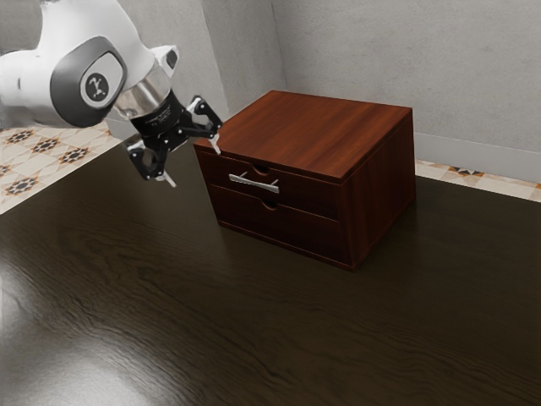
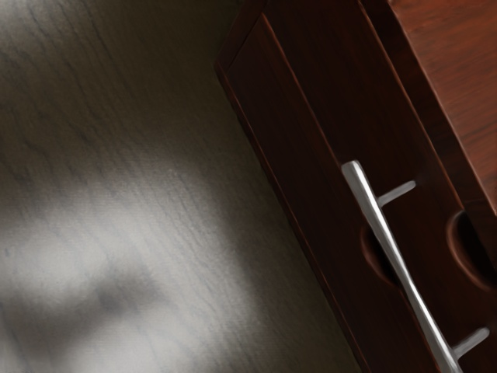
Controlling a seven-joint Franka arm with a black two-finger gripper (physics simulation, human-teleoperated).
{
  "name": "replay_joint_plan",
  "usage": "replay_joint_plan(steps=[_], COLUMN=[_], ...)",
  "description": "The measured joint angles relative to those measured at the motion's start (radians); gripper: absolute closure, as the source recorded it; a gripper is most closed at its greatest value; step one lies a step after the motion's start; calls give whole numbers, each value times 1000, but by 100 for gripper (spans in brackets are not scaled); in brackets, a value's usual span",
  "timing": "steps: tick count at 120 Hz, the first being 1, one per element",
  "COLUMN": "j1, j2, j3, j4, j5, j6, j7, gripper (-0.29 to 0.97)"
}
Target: Pull the drawer handle with one arm to open the drawer
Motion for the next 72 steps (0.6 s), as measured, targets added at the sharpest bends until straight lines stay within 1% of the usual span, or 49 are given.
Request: replay_joint_plan(steps=[12,29,44,55,72], j1=[11,1,-30,-48,-39], j2=[6,12,17,35,53], j3=[-2,-8,-10,-10,-7], j4=[-30,-73,-125,-138,-146], j5=[-23,-36,-40,-42,-43], j6=[92,195,266,309,354], j7=[-62,-135,-187,-219,-259], gripper=[0,0,0,0,0])
